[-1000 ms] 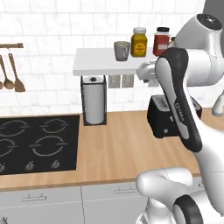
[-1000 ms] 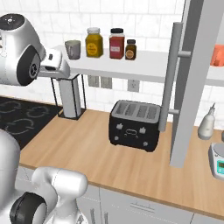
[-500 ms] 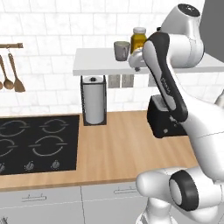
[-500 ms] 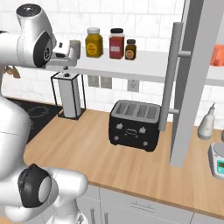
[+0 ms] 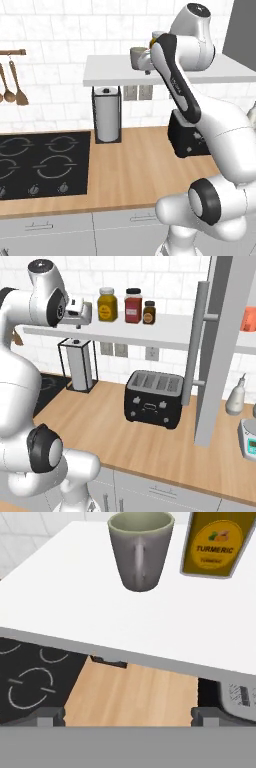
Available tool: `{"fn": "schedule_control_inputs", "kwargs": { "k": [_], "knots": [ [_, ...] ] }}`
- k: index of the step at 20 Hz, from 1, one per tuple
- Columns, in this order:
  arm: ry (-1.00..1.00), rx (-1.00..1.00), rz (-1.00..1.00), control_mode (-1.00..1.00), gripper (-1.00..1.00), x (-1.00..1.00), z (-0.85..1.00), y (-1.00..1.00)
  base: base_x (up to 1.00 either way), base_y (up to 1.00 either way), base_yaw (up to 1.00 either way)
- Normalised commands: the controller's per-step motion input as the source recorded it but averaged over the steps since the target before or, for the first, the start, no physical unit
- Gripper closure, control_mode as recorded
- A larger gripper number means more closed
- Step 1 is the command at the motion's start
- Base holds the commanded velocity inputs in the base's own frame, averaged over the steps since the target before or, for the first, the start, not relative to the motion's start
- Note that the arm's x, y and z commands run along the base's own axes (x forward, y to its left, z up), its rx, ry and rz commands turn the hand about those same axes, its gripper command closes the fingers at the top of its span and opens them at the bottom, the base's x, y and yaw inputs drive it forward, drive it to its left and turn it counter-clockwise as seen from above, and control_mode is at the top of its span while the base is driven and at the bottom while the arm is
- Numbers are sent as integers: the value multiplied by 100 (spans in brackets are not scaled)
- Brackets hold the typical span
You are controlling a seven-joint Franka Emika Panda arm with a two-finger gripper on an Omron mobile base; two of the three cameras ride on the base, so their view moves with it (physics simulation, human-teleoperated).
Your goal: Gather all objects into one cabinet and sort the glasses and bowls to opposite sides.
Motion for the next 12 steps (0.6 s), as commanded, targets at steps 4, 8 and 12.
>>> {"fn": "schedule_control_inputs", "kwargs": {
  "k": [4, 8, 12],
  "knots": [
    [-11, 0, 0, -100, -100, 46, 0, 0, 0, 0, 0],
    [-5, 0, 0, -100, -100, 41, 0, 0, 0, 0, 0],
    [0, 0, 0, -100, -100, 42, 0, 1, 0, 0, 0]
  ]
}}
